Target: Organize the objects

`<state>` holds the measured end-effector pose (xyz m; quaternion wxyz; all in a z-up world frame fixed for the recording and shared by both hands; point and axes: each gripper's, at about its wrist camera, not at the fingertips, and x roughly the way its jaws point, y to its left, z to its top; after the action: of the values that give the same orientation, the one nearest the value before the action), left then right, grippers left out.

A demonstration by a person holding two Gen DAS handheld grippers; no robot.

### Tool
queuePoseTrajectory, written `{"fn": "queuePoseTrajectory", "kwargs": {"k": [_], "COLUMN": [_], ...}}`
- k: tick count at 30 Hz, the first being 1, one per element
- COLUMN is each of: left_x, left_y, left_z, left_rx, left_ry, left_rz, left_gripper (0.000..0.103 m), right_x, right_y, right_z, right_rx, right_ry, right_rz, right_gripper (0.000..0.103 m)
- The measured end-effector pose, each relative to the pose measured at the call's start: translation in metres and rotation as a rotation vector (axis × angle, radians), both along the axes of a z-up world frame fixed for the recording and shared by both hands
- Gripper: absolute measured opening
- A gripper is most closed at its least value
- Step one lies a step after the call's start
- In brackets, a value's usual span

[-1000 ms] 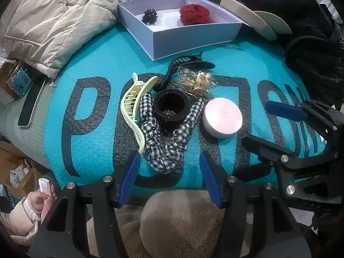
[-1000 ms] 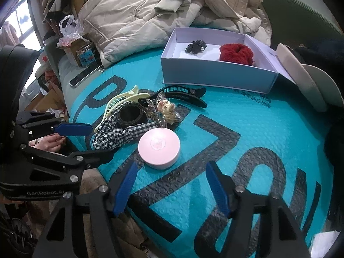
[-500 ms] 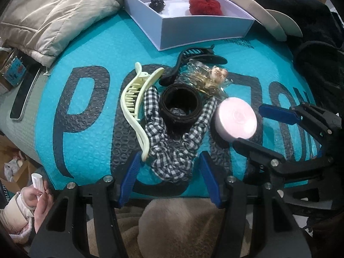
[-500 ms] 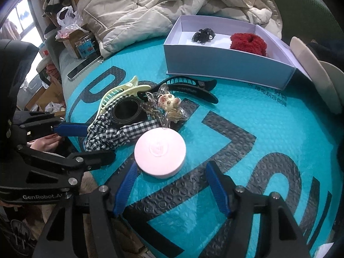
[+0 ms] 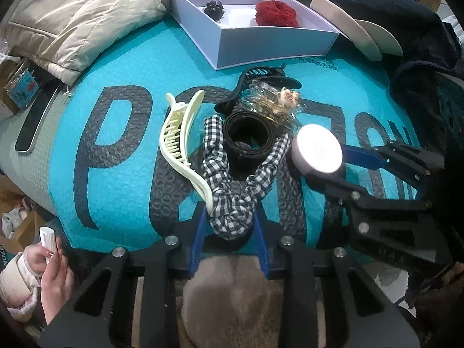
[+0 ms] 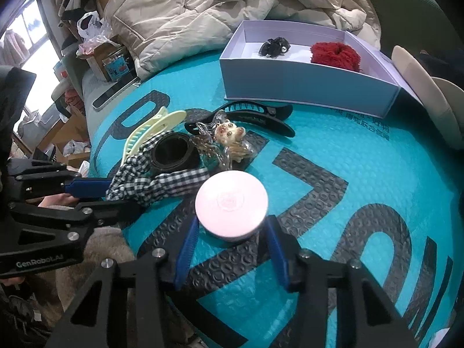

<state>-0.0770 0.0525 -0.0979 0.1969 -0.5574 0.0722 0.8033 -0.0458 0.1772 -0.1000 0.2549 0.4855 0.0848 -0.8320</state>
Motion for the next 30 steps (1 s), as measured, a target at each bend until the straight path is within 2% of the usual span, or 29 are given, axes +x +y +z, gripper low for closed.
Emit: {"fn": "queuePoseTrajectory", "kwargs": {"k": [10,16,23,26,30], "left_x": [0.02,0.014,0.003,0.001,0.0], "left_y": [-0.008,-0.012,-0.008,-0.007,-0.012], "left_z": [0.003,-0.002,-0.001,0.001,0.006], "left_rx": [-0.024,0.012,-0.007,-0.01,0.002], "left_ry": [-0.018,-0.028,0.004,0.01,0.029], "left_rz": [-0.032,-0.032,-0.042,-0.042,-0.01], "left_gripper": [0.029,0.029,0.032,0.037,0.054], "right_x": [0.006,0.011,0.01,0.009,0.006], "right_y": [0.006,0.008,0.008,0.007,0.004], "right_z": [0.001,0.001,0.003,0.004,0.003], "right_rx": [-0.002,0.006,0.016,0.012,0.019], "right_ry": [-0.003,0.003,0.007,0.01,0.016], "right_rz": [-0.009,-0.013,-0.02,-0.021,-0.019], "right_gripper": [0.044,0.044,0.044,0.044,0.05]}}
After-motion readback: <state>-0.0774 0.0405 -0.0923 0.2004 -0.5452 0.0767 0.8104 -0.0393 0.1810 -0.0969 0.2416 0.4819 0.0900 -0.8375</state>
